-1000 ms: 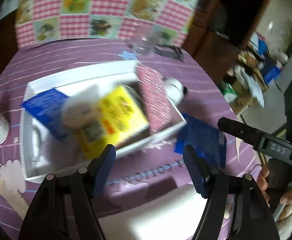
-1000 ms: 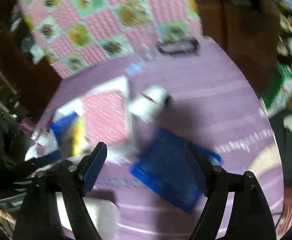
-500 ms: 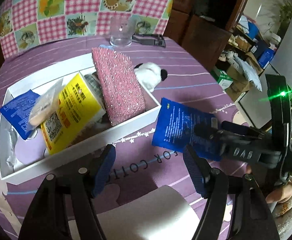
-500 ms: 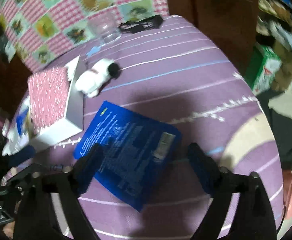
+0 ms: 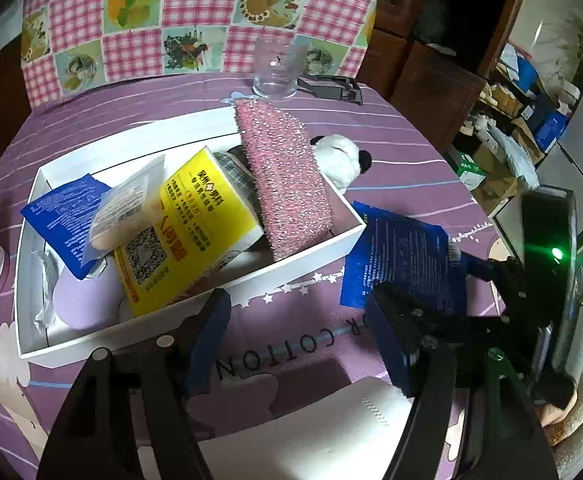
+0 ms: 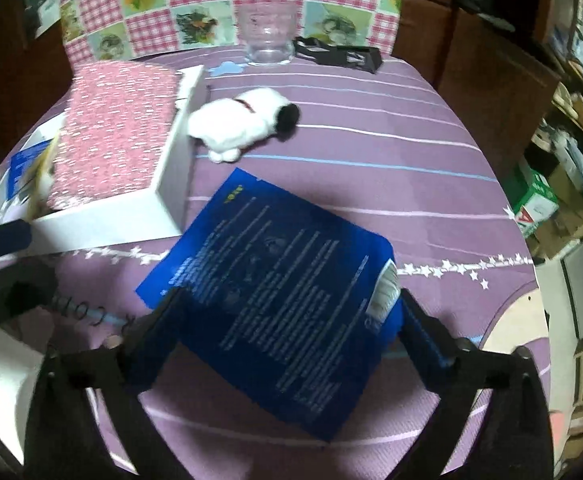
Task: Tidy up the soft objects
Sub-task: 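Grasp the blue printed packet on the table with the right tool, then carry the blue packet over the tray and drop it in with the right tool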
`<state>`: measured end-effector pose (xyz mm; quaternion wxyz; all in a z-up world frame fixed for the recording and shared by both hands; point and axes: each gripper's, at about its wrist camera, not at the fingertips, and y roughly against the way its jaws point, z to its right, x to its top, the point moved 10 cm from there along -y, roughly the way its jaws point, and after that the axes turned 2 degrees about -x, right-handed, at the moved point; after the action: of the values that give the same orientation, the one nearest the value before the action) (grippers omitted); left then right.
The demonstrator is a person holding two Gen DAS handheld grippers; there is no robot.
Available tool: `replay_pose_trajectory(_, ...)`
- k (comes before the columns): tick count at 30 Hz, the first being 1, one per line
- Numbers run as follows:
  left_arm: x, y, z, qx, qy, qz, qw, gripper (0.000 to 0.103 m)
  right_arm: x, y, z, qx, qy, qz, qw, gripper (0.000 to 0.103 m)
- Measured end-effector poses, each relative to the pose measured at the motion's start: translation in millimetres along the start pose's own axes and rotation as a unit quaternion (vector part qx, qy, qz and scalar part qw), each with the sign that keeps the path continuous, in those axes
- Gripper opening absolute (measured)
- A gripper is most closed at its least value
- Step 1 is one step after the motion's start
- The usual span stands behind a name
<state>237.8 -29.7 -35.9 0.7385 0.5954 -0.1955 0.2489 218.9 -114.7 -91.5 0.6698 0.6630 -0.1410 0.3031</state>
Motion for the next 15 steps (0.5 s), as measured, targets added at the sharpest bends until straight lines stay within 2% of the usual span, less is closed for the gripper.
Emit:
replay_pose_trajectory(1,0,0,-1,0.000,0.002,0.000,1.0000,0.070,-1,2,-6,0.002,0.008,0.004,1.000,0.074)
replay_pose_trajectory(5,2,2,-4,0.001,0.003,0.003,1.0000,0.070,-3,6,-16,0.012,0.018,0.016,1.000,0.057)
replay_pose_trajectory(7,2,3,-4,0.000,0.003,0.005,1.0000,0.070,-3,7,-16,0.017,0.014,0.020,1.000,0.043)
replay_pose_trajectory(10,3,5,-5,-0.012,0.006,0.006,0.9999,0.070,-4,14,-17,0.076,-0.019,0.030,0.996,0.023)
replay_pose_trajectory(12,4,6,-4,-0.032,0.013,0.009,0.9994,0.070,0,25,-16,0.105,-0.033,0.049,0.993,0.018)
replay_pose_trajectory(15,5,10,-1,-0.084,0.039,0.006,0.9957,0.070,6,45,-23,0.145,-0.037,0.080,0.986,0.014)
